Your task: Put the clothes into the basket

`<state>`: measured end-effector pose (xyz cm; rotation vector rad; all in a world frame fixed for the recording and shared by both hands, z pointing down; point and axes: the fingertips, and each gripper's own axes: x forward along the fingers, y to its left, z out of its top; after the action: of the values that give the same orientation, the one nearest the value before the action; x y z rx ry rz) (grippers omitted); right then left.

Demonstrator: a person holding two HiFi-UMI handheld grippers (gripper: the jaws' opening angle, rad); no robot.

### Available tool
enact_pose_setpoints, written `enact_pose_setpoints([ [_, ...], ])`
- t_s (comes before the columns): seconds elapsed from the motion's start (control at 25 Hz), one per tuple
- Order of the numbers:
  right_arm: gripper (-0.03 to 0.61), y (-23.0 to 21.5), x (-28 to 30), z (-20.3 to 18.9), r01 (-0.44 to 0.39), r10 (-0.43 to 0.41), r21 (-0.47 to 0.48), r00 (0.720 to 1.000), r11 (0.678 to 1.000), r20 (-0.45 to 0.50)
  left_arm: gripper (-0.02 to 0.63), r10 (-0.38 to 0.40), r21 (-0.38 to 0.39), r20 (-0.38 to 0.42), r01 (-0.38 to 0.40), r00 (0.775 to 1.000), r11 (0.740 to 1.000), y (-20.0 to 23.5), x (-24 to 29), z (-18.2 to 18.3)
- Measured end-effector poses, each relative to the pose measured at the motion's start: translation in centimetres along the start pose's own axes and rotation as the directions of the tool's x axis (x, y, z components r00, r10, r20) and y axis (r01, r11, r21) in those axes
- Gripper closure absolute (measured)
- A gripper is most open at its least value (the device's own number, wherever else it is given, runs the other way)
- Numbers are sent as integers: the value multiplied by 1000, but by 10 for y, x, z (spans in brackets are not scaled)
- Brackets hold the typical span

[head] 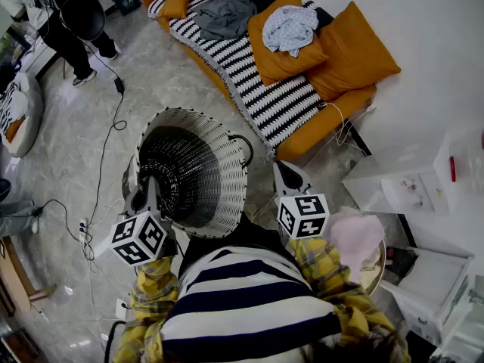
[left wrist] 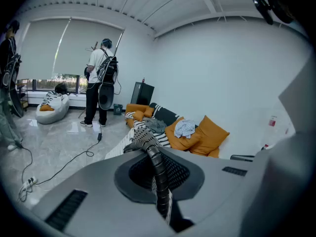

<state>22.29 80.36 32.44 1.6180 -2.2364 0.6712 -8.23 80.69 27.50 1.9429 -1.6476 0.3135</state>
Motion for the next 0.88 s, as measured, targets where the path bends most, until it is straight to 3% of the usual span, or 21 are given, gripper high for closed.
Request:
enact_pose_setpoints([
  [0.28, 552, -15, 2, 5, -11, 10, 28, 999, 1000, 31, 600, -30, -39, -23, 29, 999, 999, -10, 12, 0],
  [0.48, 552, -27, 6, 6, -20, 18, 42, 999, 999, 41, 600, -34, -118, -34, 29, 999, 993, -17, 18, -9],
  [0.88, 551, -37, 16, 9, -79, 78, 20, 996, 997, 53, 600, -39, -206, 12, 41, 999, 978, -29, 37, 1],
])
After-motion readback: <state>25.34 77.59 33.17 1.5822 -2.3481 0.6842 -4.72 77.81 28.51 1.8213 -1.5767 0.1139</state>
